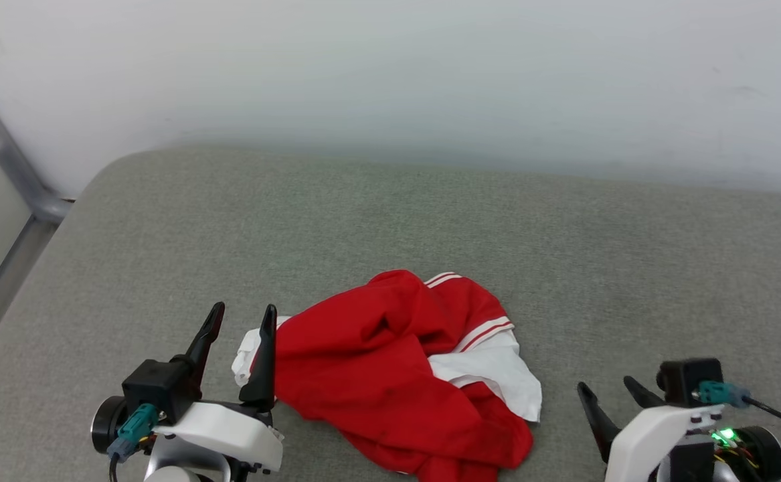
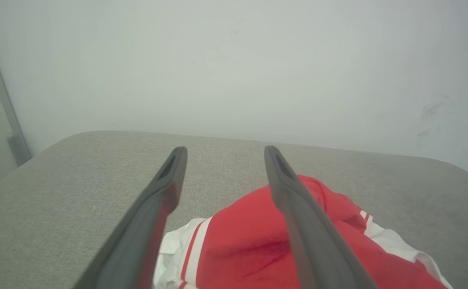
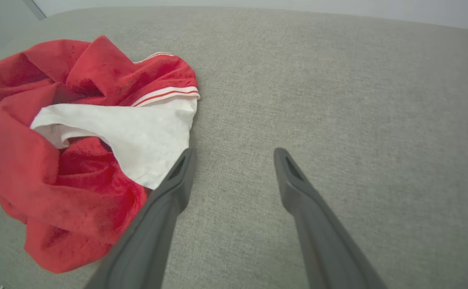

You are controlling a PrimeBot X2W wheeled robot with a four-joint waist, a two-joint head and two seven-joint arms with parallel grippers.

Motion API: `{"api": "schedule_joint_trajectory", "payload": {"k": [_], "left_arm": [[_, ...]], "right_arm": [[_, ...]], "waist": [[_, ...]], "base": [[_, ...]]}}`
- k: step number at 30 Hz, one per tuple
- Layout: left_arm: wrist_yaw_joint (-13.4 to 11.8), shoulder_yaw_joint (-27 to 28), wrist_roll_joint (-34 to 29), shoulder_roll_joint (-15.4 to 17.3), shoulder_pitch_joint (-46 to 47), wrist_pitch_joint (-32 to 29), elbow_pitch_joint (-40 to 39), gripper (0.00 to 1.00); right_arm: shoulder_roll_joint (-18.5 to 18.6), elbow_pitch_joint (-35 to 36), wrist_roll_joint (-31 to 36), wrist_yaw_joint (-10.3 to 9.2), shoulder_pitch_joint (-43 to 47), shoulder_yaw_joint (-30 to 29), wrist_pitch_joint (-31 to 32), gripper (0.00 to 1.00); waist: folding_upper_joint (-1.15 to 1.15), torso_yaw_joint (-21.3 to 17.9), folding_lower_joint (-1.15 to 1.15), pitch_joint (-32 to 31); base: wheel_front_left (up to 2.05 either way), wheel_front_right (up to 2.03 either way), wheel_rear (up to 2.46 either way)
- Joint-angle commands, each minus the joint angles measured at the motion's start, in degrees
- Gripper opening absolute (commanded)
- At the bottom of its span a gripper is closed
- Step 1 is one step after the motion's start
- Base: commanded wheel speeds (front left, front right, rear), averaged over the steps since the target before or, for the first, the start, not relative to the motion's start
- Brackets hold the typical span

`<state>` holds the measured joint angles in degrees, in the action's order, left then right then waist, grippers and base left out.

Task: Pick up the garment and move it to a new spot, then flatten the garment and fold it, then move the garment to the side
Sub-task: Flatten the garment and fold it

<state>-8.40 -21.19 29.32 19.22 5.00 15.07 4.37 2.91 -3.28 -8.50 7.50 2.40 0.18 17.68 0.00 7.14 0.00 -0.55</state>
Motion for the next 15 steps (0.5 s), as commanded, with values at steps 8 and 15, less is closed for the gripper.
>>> {"api": "schedule_joint_trajectory", "payload": {"k": [8, 15], "left_arm": [[2.3, -0.8, -2.1, -3.2, 2.9, 0.1, -0.8, 1.00], [4.6, 0.0, -3.5, -6.0, 4.3, 0.1, 0.0, 1.00]], "right_arm": [[0.8, -4.4, -1.4, -0.03, -8.2, 4.6, 13.1, 1.00], [2.8, -11.4, -1.4, -0.02, -13.0, 5.9, 18.9, 1.00]], "waist": [[0.00, 6.1, 0.00, 3.6], [0.00, 8.8, 0.00, 6.4]], "base": [[0.00, 0.00, 0.00], [0.00, 0.00, 0.00]]}}
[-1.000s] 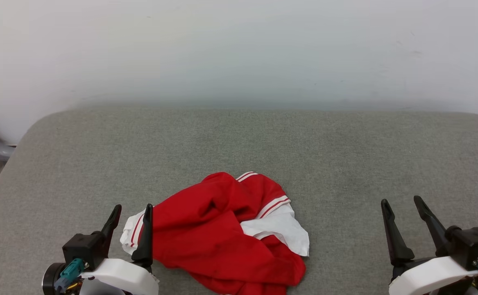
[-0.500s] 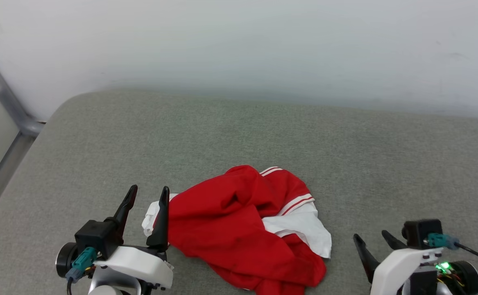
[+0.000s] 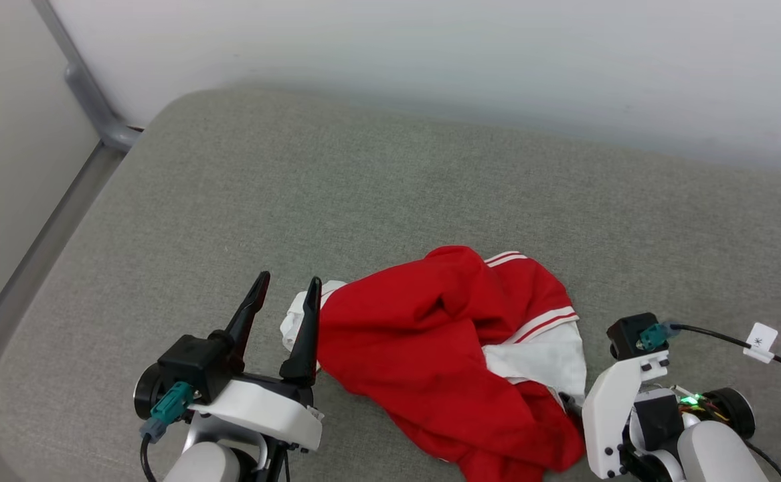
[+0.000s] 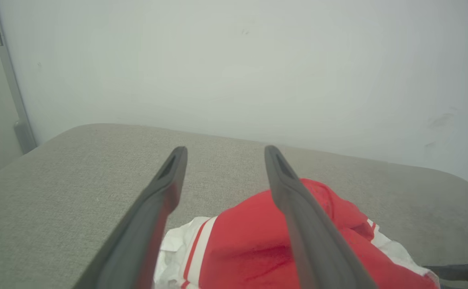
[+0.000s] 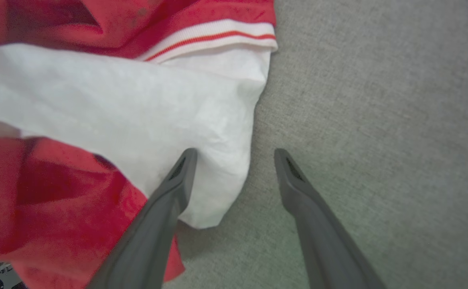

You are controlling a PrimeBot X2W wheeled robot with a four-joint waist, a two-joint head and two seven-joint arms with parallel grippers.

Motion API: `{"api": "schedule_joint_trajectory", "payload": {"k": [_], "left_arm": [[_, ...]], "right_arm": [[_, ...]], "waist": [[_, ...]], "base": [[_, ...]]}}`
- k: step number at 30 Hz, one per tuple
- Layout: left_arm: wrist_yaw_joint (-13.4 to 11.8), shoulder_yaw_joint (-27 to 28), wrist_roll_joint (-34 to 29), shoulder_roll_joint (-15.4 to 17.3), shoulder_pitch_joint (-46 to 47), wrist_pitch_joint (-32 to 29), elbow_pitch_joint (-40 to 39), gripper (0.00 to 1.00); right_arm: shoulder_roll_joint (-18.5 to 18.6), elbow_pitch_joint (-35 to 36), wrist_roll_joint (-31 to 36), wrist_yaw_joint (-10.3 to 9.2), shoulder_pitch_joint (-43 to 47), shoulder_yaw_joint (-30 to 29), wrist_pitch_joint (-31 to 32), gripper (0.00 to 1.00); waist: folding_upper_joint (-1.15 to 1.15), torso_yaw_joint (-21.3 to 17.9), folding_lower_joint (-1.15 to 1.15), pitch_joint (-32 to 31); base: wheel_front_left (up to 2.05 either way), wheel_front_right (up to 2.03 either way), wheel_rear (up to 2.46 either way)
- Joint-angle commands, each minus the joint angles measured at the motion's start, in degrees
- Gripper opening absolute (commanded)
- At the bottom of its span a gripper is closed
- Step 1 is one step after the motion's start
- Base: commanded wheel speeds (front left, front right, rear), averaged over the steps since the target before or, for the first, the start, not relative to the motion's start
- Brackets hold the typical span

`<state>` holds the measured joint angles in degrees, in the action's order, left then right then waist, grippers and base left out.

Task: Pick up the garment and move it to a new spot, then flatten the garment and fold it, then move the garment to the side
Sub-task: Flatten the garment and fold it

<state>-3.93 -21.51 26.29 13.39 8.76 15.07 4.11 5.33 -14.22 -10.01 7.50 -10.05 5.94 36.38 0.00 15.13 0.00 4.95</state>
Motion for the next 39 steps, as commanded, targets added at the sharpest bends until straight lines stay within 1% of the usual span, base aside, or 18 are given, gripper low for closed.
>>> {"api": "schedule_joint_trajectory", "payload": {"k": [1, 6, 7, 8, 9, 11, 14, 19, 24, 28, 30, 35, 39], "left_arm": [[0.5, 0.5, -0.6, -0.5, 0.7, 0.1, 0.4, 1.00], [1.9, 1.9, -1.3, -1.6, 0.7, 0.1, 1.4, 1.00], [2.0, 2.2, -1.5, -1.8, 0.7, 0.1, 1.5, 1.00], [2.3, 2.6, -1.6, -1.9, 0.7, 0.1, 1.7, 1.00], [2.4, 2.9, -1.8, -2.1, 0.6, 0.1, 1.9, 1.00], [2.6, 3.5, -2.1, -2.4, 0.3, 0.1, 2.2, 1.00], [2.9, 4.3, -2.6, -2.6, -0.2, 0.1, 2.6, 1.00], [3.1, 5.2, -3.2, -2.8, -1.2, 0.1, 3.4, 1.00], [2.9, 6.1, -3.4, -2.4, -2.4, 0.1, 3.6, 1.00], [2.4, 6.7, -3.1, -1.8, -3.1, 0.1, 3.7, 1.00], [2.1, 7.0, -2.9, -1.7, -3.7, 0.1, 3.7, 1.00], [1.4, 7.9, -2.2, -0.9, -4.9, -0.3, 3.5, 1.00], [0.9, 8.4, -1.7, -0.3, -5.8, -0.8, 3.4, 1.00]], "right_arm": [[0.7, -1.6, 0.0, -0.03, -0.8, 0.3, 1.1, 1.00], [0.1, -8.4, -3.3, -0.01, 0.6, 1.3, 7.4, 1.00], [0.0, -9.3, -3.7, -0.01, 1.0, 1.5, 8.4, 0.53], [-0.2, -9.9, -4.4, -0.01, 1.2, 1.5, 9.0, 0.36], [-0.4, -10.1, -4.9, -0.01, 1.1, 1.6, 9.2, 0.01], [-0.5, -10.0, -5.4, -0.01, 0.4, 2.0, 9.1, 0.00], [0.2, -8.1, -5.6, -0.02, -1.5, 1.9, 6.6, 0.00], [2.1, -3.2, -4.3, -0.04, -5.3, 1.0, 1.3, 0.00], [4.1, 2.5, -2.2, -0.04, -5.9, -1.6, -0.9, 0.00], [5.6, 7.6, -0.1, -0.03, -3.1, -5.8, -1.0, 0.00], [5.6, 10.2, 0.5, -0.04, -1.1, -8.9, -0.6, 0.00], [3.9, 15.8, 2.5, -0.04, 6.2, -18.7, 1.3, 0.00], [2.5, 15.9, 3.3, -0.03, 12.2, -24.4, 2.5, 0.00]], "waist": [[0.00, 1.0, 0.00, 1.2], [0.00, 1.4, 0.00, 1.9], [0.00, 1.3, 0.00, 2.0], [0.00, 1.3, 0.00, 2.0], [0.00, 1.2, 0.00, 2.0], [0.00, 0.8, 0.00, 1.8], [0.00, 0.1, 0.00, 1.2], [0.00, -1.5, 0.00, -0.2], [0.00, -4.0, 0.00, -1.3], [0.00, -6.1, 0.00, -2.0], [0.00, -7.0, 0.00, -2.4], [0.00, -8.7, 0.00, -3.3], [0.00, -9.5, 0.00, -3.7]], "base": [[0.00, 0.00, 0.00], [0.00, 0.00, 0.00], [0.00, 0.00, 0.00], [0.00, 0.00, 0.00], [0.00, 0.00, 0.00], [0.00, 0.00, 0.00], [0.00, 0.00, 0.00], [0.00, 0.00, 0.00], [0.00, 0.00, 0.00], [0.00, 0.00, 0.00], [0.00, 0.00, 0.00], [0.00, 0.00, 0.00], [0.00, 0.00, 0.00]]}}
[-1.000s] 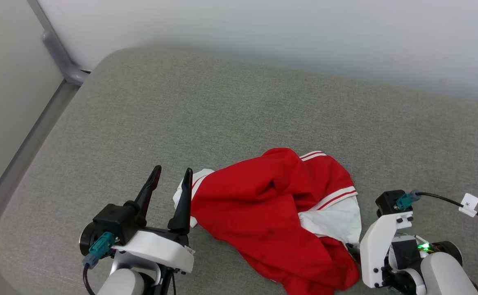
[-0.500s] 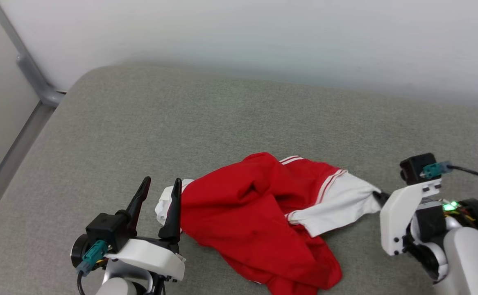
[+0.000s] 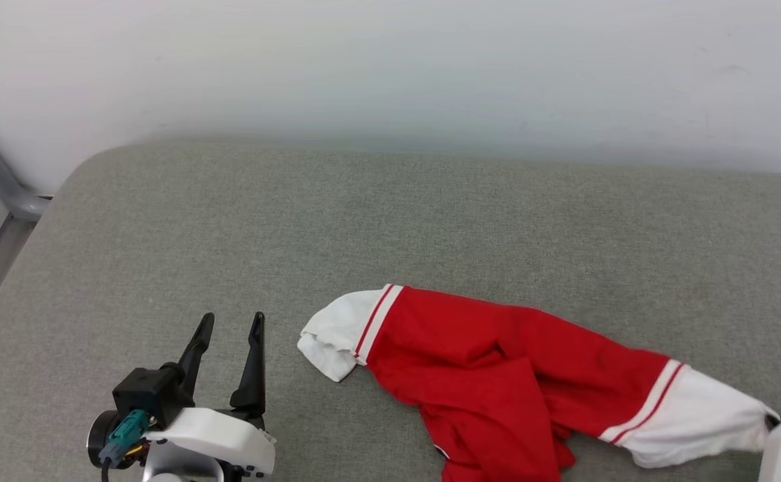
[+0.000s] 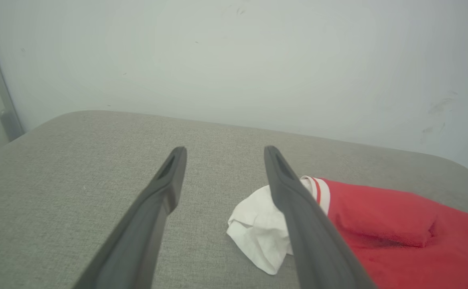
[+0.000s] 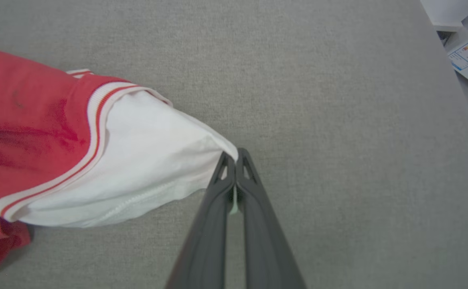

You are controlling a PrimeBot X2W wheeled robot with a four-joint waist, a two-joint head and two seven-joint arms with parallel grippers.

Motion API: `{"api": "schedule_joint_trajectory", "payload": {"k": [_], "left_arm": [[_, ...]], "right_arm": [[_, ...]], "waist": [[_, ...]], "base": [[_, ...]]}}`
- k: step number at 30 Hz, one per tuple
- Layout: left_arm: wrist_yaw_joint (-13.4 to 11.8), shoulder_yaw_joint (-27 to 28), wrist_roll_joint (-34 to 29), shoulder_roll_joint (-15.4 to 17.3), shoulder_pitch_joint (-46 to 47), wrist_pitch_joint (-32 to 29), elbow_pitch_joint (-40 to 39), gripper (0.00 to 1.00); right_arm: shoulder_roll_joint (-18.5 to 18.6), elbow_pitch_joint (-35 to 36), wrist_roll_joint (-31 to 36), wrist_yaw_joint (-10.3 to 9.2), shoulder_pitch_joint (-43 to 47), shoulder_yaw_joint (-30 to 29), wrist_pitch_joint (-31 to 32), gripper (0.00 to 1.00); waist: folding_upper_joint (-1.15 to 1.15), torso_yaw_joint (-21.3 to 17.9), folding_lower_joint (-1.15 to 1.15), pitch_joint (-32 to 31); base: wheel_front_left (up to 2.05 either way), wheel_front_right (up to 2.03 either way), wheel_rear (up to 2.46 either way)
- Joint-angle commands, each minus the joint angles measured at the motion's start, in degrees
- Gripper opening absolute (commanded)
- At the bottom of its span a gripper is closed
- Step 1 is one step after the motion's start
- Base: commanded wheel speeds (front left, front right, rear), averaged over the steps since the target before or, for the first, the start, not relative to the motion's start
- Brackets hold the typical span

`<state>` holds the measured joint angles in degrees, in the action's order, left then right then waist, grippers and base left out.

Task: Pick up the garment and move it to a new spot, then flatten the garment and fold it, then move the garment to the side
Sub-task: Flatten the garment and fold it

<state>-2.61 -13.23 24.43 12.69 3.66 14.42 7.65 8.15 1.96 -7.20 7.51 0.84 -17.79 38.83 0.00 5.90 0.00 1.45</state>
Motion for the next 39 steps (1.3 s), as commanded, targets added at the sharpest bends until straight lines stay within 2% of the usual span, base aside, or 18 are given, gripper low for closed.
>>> {"api": "schedule_joint_trajectory", "payload": {"k": [1, 7, 8, 10, 13, 14, 20, 24, 33, 36, 39], "left_arm": [[-0.4, 0.2, 0.3, 0.5, -1.0, -0.4, -0.1, 1.00], [-0.7, 0.5, 0.9, 1.0, -2.2, -0.8, -0.1, 1.00], [-0.8, 0.6, 1.0, 1.1, -2.3, -0.9, -0.1, 1.00], [-0.9, 0.6, 1.1, 1.2, -2.4, -1.0, -0.2, 1.00], [-1.2, 0.4, 1.3, 1.2, -2.9, -1.4, -0.3, 1.00], [-1.2, 0.4, 1.3, 1.2, -2.9, -1.4, -0.3, 1.00], [-1.5, 0.6, 1.7, 1.7, -3.4, -1.7, -0.2, 1.00], [-2.0, 0.9, 1.7, 2.1, -3.5, -2.1, -0.2, 1.00], [-2.9, 1.5, 1.4, 3.8, -2.9, -3.2, 0.2, 1.00], [-2.0, 1.2, 2.0, 4.5, -1.5, -5.0, 0.5, 1.00], [-0.1, 0.5, 3.4, 5.6, 0.5, -8.8, 1.4, 1.00]], "right_arm": [[-0.9, -1.0, 0.4, -0.05, 2.7, -1.8, 0.4, 0.00], [-3.4, -6.7, 0.1, -0.05, 6.6, -3.7, -2.9, 0.00], [-3.8, -7.8, -0.3, -0.05, 6.5, -3.5, -4.0, 0.17], [-4.2, -8.9, -0.5, -0.05, 5.7, -3.2, -7.4, 1.00], [-4.8, -9.9, -1.1, -0.05, 4.8, -2.6, -13.0, 1.00], [-4.8, -9.9, -1.1, -0.05, 4.8, -2.6, -13.0, 1.00], [-5.2, -9.1, -1.5, -0.04, 3.6, -0.8, -26.5, 1.00], [-5.3, -7.9, -1.1, -0.04, 2.5, 3.0, -35.6, 1.00], [-5.3, -2.9, -1.3, -0.04, 2.8, 10.3, -42.6, 1.00], [-5.3, -0.9, -2.2, -0.04, 3.2, 12.0, -42.7, 1.00], [-5.3, 1.3, -2.7, -0.04, 3.2, 13.6, -42.3, 1.00]], "waist": [[0.00, -0.4, 0.00, -0.4], [0.00, -1.2, 0.00, -0.6], [0.00, -1.4, 0.00, -0.6], [0.00, -1.6, 0.00, -0.8], [0.00, -1.7, 0.00, -1.3], [0.00, -1.7, 0.00, -1.3], [0.00, -1.9, 0.00, -2.1], [0.00, -2.1, 0.00, -2.6], [0.00, -3.7, 0.00, -2.6], [0.00, -4.6, 0.00, -2.2], [0.00, -5.6, 0.00, -1.2]], "base": [[0.00, 0.00, 0.00], [0.00, 0.00, 0.00], [0.00, 0.00, 0.00], [0.00, 0.00, 0.00], [0.00, 0.00, 0.00], [0.00, 0.00, 0.00], [0.00, 0.00, 0.00], [0.00, 0.00, 0.00], [0.00, 0.00, 0.00], [0.00, 0.00, 0.00], [0.00, 0.00, 0.00]]}}
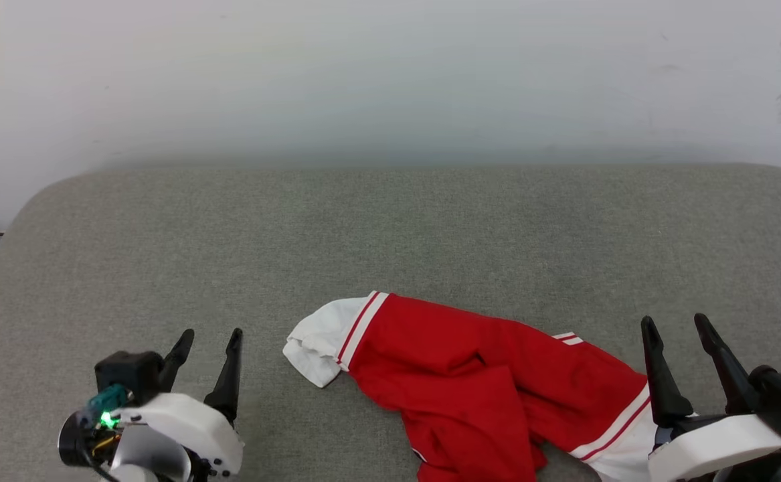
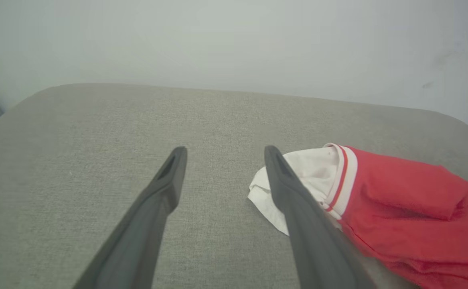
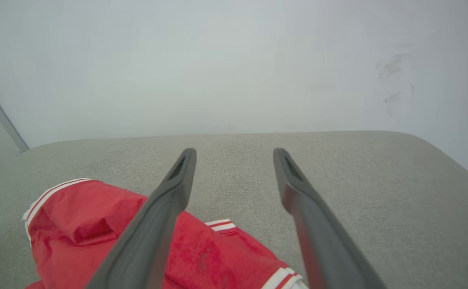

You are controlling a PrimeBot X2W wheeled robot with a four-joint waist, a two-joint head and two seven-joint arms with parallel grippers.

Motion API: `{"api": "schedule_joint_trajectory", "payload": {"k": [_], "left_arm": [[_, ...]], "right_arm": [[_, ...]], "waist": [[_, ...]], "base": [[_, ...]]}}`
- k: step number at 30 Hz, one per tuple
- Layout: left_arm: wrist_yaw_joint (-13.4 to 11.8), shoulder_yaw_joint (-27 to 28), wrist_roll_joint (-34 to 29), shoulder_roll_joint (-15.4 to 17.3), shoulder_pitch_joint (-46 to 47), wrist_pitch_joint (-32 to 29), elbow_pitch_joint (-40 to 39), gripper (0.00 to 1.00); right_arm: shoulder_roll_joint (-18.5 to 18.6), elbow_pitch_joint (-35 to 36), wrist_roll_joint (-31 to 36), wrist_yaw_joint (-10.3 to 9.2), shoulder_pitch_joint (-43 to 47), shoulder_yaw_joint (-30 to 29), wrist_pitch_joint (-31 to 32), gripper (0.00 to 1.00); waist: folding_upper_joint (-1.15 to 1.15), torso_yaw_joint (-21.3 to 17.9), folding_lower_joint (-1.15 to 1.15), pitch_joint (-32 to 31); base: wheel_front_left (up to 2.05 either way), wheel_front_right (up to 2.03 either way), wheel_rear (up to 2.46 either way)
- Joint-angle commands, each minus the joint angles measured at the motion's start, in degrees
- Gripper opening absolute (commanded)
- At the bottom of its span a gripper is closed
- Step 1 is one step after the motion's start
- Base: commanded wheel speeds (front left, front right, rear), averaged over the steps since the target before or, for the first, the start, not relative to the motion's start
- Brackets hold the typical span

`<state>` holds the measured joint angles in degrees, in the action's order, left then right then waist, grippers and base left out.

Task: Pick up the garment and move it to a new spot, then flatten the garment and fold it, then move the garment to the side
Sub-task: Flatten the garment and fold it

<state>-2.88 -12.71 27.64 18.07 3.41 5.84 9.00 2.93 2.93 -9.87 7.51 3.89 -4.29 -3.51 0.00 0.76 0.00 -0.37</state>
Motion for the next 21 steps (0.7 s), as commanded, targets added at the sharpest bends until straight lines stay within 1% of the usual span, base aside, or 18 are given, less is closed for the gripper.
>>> {"api": "schedule_joint_trajectory", "payload": {"k": [1, 5, 7, 11, 13, 18, 21], "left_arm": [[1.1, -0.3, 0.8, 0.7, 1.9, -1.8, 0.4, 1.00], [4.5, -1.6, 4.4, 2.1, 6.4, -10.9, 3.2, 1.00], [5.7, -2.2, 6.4, 2.6, 8.8, -16.3, 5.0, 1.00], [6.9, -3.3, 9.9, 3.8, 12.9, -26.8, 7.6, 1.00], [7.3, -3.8, 11.2, 4.5, 14.5, -31.0, 8.3, 1.00], [8.0, -4.9, 13.0, 5.9, 17.2, -37.6, 9.7, 1.00], [8.5, -6.7, 13.5, 6.4, 18.0, -41.8, 11.3, 1.00]], "right_arm": [[-0.1, 0.8, -0.1, -0.04, 0.1, 0.4, 0.5, 1.00], [-0.1, 2.9, -0.4, -0.04, -1.0, 1.6, 1.1, 1.00], [-0.1, 3.2, -0.4, -0.04, -1.8, 1.6, 1.4, 1.00], [-0.1, 3.6, -0.9, -0.04, -2.6, 1.8, 1.0, 1.00], [-0.1, 3.5, -0.9, -0.04, -3.0, 1.9, 0.9, 1.00], [-0.1, 2.4, -1.8, -0.04, -4.2, 2.0, 0.2, 1.00], [-0.1, 1.8, -2.4, -0.04, -4.5, 2.4, -0.2, 1.00]], "waist": [[0.00, -0.8, 0.00, 1.1], [0.00, -2.5, 0.00, 3.8], [0.00, -3.2, 0.00, 5.3], [0.00, -4.7, 0.00, 8.3], [0.00, -5.3, 0.00, 9.7], [0.00, -6.5, 0.00, 12.3], [0.00, -7.1, 0.00, 13.5]], "base": [[0.00, 0.00, 0.00], [0.00, 0.00, 0.00], [0.00, 0.00, 0.00], [0.00, 0.00, 0.00], [0.00, 0.00, 0.00], [0.00, 0.00, 0.00], [0.00, 0.00, 0.00]]}}
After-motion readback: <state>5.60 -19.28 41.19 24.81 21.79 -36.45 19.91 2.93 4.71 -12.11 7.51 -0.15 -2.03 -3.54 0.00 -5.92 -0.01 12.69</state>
